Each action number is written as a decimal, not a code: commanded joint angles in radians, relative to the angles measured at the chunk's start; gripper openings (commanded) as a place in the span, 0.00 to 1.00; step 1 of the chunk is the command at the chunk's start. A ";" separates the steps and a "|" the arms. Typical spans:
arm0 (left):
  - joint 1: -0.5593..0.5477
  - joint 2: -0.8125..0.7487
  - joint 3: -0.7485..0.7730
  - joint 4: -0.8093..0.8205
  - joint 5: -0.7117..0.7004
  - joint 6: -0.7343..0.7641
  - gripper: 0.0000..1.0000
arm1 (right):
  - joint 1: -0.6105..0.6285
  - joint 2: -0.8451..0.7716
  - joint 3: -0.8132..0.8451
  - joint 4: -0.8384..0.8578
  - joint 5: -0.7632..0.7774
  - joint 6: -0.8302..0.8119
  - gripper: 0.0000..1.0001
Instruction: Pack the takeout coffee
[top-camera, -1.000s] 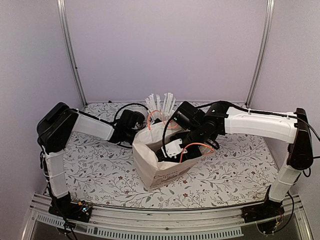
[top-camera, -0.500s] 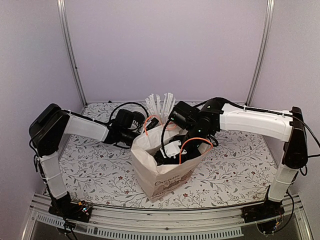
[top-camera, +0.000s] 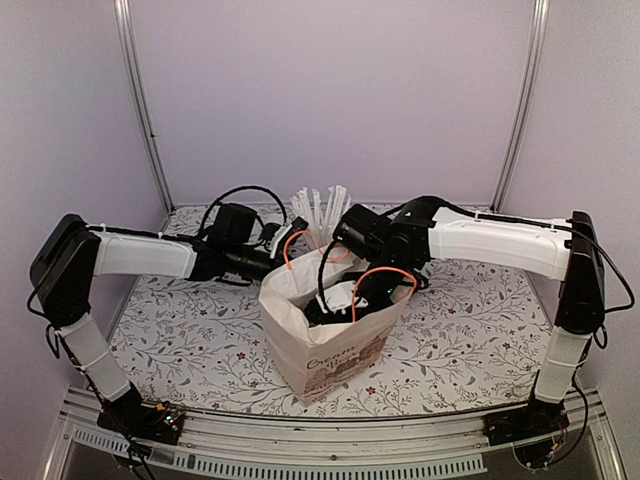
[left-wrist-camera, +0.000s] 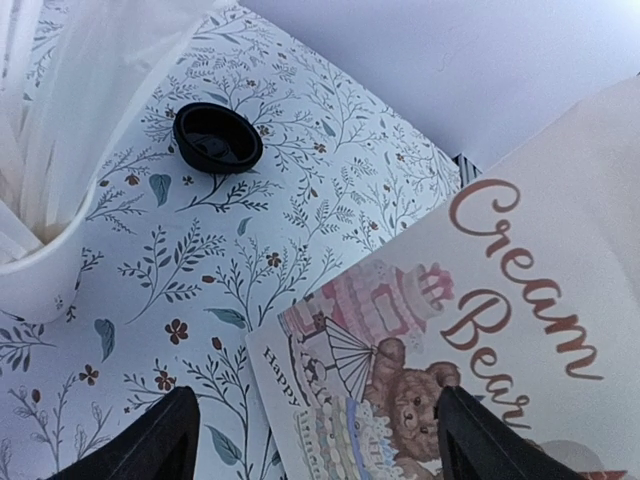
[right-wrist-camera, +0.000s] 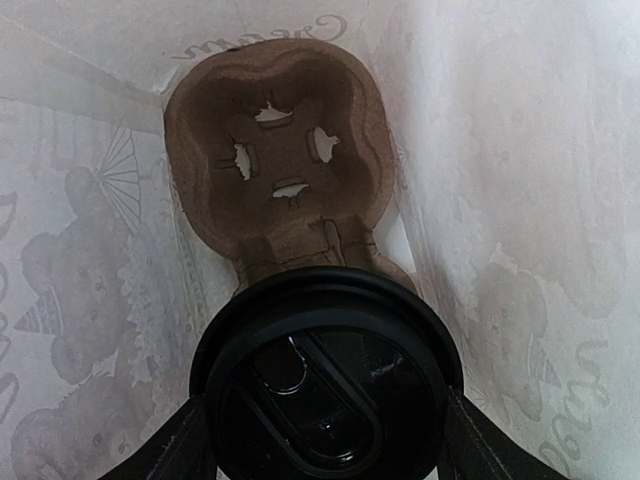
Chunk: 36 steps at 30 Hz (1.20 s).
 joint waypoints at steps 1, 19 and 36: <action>0.012 -0.076 -0.013 -0.073 -0.058 0.017 0.85 | -0.034 0.098 -0.009 -0.084 -0.053 0.001 0.39; -0.008 -0.442 0.053 -0.353 -0.290 -0.015 0.91 | -0.052 0.154 -0.009 -0.045 0.020 0.105 0.38; -0.143 -0.437 0.257 -0.719 -0.490 0.074 0.85 | -0.018 0.173 -0.037 -0.075 0.039 0.186 0.37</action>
